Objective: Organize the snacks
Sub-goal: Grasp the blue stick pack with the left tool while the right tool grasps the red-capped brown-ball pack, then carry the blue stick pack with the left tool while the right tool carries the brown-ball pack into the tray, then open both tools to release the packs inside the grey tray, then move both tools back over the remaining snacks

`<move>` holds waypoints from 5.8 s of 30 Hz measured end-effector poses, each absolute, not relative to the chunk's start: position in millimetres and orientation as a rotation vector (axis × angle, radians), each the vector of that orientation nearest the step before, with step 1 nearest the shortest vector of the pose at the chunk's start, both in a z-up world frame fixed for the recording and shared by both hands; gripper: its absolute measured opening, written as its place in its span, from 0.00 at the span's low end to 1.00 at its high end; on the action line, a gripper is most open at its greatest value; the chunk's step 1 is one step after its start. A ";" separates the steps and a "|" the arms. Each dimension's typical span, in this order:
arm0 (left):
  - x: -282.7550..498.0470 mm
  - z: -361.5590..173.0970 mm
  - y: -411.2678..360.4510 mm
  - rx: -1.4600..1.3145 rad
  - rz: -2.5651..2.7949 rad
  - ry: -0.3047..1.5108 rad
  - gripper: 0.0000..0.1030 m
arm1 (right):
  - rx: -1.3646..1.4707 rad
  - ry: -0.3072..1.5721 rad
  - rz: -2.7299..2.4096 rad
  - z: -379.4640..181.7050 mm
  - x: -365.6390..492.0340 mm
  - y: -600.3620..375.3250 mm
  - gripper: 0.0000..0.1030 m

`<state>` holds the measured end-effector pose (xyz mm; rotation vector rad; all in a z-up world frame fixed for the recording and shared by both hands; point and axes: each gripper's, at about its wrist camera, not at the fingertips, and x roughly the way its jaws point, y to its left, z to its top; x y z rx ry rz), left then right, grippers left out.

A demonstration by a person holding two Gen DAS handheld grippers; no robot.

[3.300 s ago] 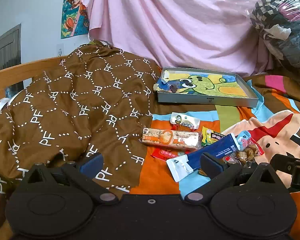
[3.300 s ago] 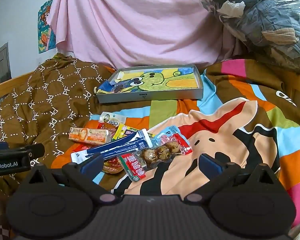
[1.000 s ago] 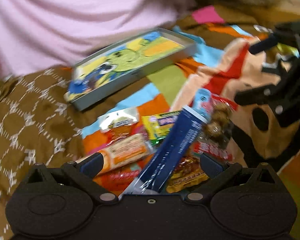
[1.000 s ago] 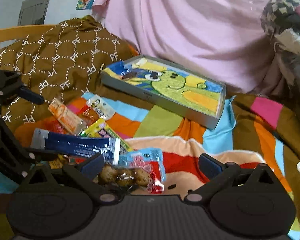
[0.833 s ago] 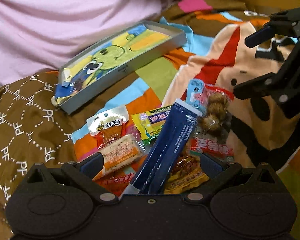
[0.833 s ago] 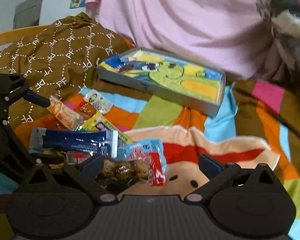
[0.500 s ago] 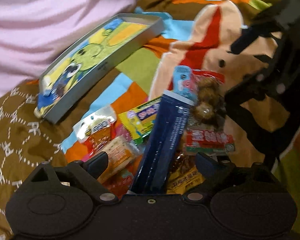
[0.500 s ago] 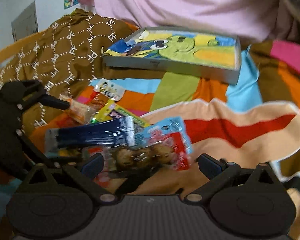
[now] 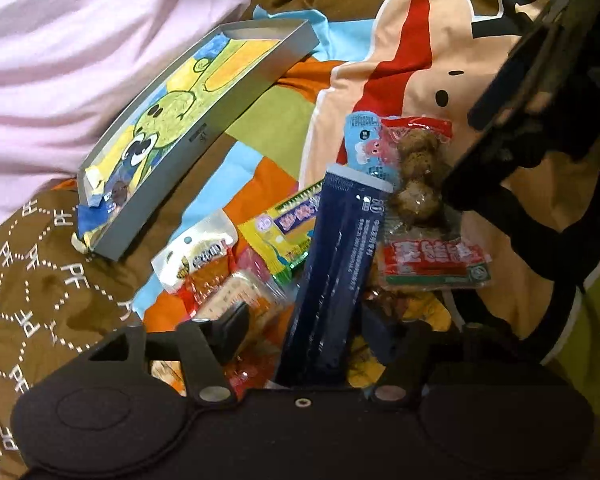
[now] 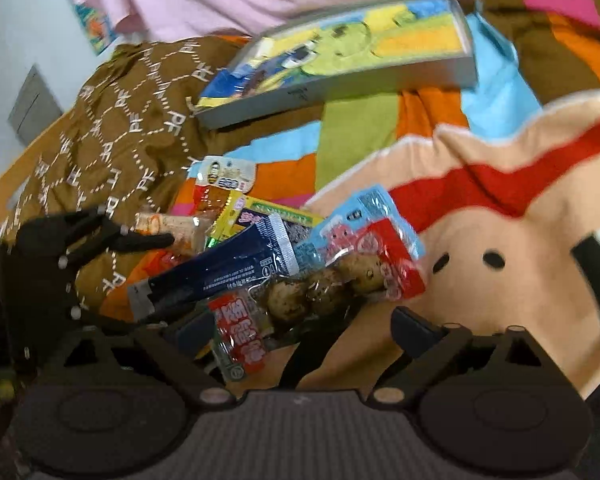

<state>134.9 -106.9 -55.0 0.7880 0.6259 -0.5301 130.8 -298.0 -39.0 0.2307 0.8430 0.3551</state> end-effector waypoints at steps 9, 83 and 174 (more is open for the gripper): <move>135.3 -53.6 -101.7 0.646 -0.509 0.678 0.40 | 0.319 0.859 0.294 -52.2 140.3 -301.1 0.81; 324.8 81.6 -146.5 -0.251 -0.199 0.480 0.27 | 0.617 0.102 0.180 5.0 275.4 -383.6 0.26; 97.0 -0.3 -31.2 -0.086 -0.169 0.607 0.99 | -0.244 0.574 0.210 -12.6 78.9 -251.2 1.00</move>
